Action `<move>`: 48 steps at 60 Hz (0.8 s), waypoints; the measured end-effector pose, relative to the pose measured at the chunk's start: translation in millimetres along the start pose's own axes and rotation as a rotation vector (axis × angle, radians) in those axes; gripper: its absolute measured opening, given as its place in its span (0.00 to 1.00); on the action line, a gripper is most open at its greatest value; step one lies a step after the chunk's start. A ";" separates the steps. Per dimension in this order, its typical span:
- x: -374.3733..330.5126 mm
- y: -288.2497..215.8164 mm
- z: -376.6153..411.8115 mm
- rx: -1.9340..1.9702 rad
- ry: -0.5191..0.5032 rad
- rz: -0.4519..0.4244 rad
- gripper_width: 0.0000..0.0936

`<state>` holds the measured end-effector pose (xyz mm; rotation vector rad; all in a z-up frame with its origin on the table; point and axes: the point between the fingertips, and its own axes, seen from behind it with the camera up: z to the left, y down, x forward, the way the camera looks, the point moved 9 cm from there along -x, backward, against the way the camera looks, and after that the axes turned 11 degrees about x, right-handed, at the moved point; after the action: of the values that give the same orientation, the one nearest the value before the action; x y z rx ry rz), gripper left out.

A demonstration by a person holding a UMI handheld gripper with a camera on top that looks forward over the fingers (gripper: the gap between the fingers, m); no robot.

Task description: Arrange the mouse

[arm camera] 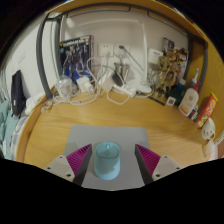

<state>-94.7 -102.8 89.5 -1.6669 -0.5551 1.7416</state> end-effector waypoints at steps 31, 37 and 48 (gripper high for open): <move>-178.0 -110.9 -17.4 0.081 -0.088 -0.185 0.91; -197.3 -112.8 -34.5 0.093 -0.093 -0.208 0.90; -220.2 -109.2 -66.0 0.084 -0.087 -0.244 0.89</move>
<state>-17.1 -191.2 315.1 -1.4082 -0.6855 1.6413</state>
